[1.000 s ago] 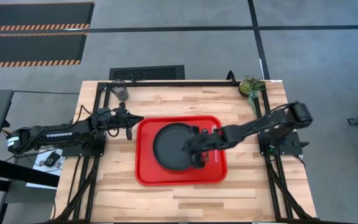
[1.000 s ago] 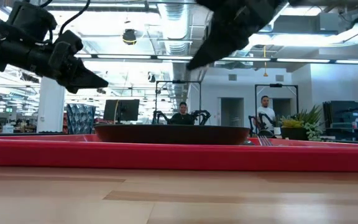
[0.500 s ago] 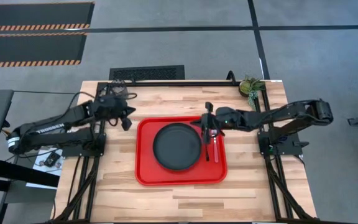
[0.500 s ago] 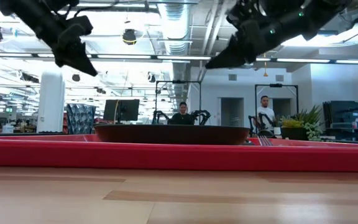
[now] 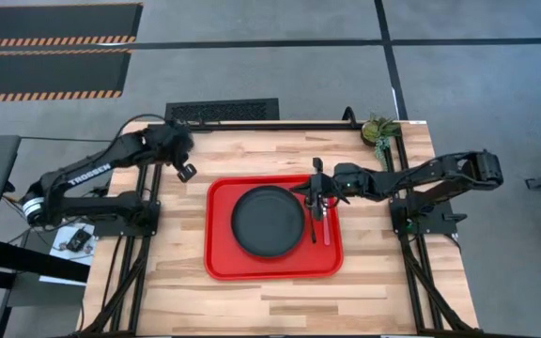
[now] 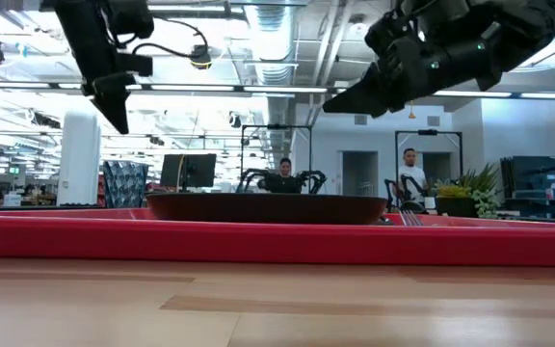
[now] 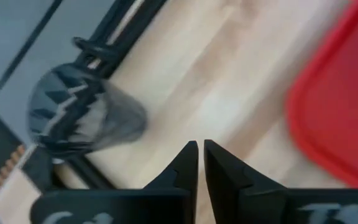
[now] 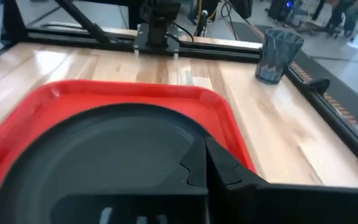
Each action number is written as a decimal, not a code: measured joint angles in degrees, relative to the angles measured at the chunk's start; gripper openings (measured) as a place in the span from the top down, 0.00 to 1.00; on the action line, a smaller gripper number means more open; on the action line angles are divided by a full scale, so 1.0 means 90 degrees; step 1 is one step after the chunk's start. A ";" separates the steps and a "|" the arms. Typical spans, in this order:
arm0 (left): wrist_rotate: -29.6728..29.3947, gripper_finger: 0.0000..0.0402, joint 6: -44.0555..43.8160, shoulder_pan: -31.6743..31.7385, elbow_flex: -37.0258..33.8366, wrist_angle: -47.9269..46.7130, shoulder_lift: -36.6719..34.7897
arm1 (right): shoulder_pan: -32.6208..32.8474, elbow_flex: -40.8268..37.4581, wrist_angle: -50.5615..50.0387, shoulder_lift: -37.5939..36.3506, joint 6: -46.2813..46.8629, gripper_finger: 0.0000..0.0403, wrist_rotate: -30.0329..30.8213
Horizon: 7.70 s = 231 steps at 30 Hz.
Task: Pick and place plate/cup/fork/spoon on tray
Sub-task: Put the blue cup at the top left of the black plate on the red tray, then return to Home Position
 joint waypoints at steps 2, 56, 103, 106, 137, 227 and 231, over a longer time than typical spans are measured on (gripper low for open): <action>-0.0028 0.93 0.0325 0.0275 0.0000 0.0104 0.0140 | 0.0095 0.0000 0.0040 0.0000 0.0118 0.99 0.0016; 0.0767 1.00 0.0514 -0.3109 0.1392 -0.1177 0.1527 | 0.0353 0.0007 0.0484 0.0000 0.0050 0.99 0.0112; 0.1170 0.94 -0.0491 -0.3119 0.1350 -0.0047 0.3310 | 0.0349 0.0010 0.0438 0.0003 0.0050 0.98 0.0112; 0.1167 0.92 -0.0488 -0.3122 0.1350 -0.0032 0.3310 | 0.0349 0.0010 0.0438 0.0003 0.0050 0.98 0.0112; 0.1177 0.78 -0.0445 -0.3122 0.1527 0.0155 0.3303 | 0.0349 0.0010 0.0435 0.0003 0.0043 0.98 0.0112; 0.1547 1.00 0.0007 -0.3090 -0.5029 0.6180 -0.5911 | 0.0006 -0.3232 0.3160 -0.2166 0.0256 0.99 -0.0034; 0.1504 1.00 -0.0010 -0.3090 -0.5032 0.5913 -0.6193 | 0.0006 -0.3441 0.2878 -0.2652 0.0288 0.99 -0.0021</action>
